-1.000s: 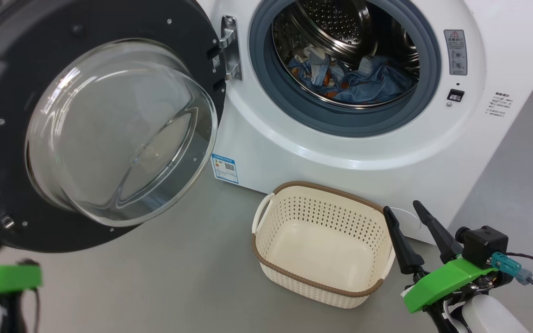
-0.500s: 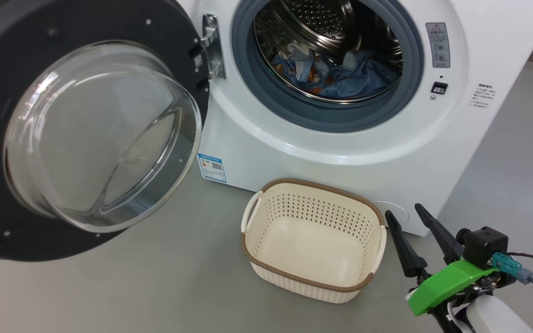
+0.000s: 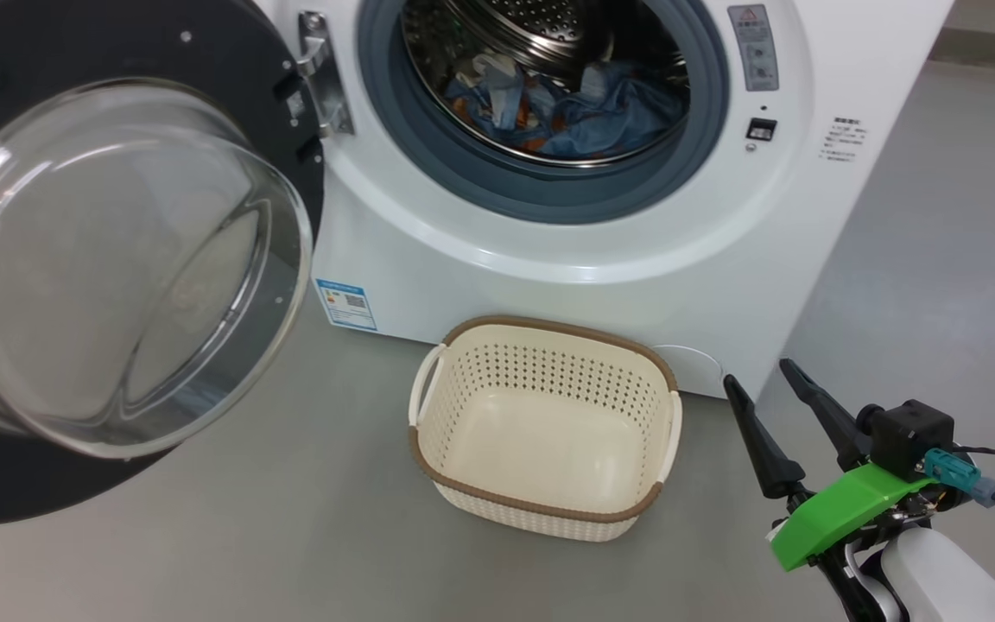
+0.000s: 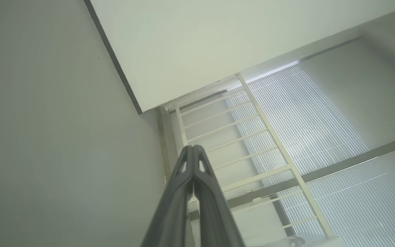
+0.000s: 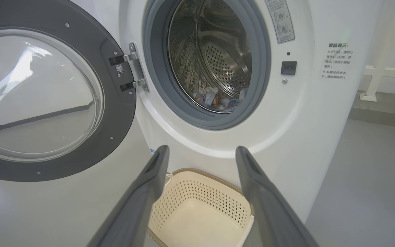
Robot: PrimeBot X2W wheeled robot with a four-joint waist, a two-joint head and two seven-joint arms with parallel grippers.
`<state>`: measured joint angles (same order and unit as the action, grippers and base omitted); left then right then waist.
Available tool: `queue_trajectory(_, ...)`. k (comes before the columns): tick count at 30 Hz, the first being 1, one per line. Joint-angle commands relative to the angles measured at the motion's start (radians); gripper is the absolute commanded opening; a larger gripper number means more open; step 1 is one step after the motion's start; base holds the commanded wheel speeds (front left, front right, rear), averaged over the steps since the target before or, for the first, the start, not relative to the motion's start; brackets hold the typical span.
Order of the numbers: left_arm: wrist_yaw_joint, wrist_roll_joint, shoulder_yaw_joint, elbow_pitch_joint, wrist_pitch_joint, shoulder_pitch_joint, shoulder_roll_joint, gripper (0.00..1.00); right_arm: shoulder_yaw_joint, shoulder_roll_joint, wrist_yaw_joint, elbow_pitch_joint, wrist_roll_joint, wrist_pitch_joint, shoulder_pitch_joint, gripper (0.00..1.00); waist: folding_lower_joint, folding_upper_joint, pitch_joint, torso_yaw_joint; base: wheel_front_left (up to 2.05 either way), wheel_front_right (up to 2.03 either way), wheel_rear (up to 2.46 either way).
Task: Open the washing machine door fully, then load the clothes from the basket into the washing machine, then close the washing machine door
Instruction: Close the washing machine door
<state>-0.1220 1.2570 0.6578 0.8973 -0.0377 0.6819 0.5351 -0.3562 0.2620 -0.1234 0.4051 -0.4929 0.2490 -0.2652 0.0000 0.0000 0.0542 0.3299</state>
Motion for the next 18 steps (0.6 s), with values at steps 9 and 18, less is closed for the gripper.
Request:
queue_trajectory(9,-0.008,0.044,-0.008,0.074,-0.081,0.042,0.118,0.0,-0.009,0.038,-0.007,-0.05,0.02,-0.024,-0.041,1.0,0.0,0.0,0.047,-0.053,0.0,0.0,0.0)
queue_trajectory(18,-0.008,0.043,-0.076,0.15,-0.171,0.061,0.152,0.0,-0.005,0.029,-0.007,-0.07,0.032,-0.038,-0.033,1.0,0.0,0.0,0.057,-0.073,0.0,0.0,0.0)
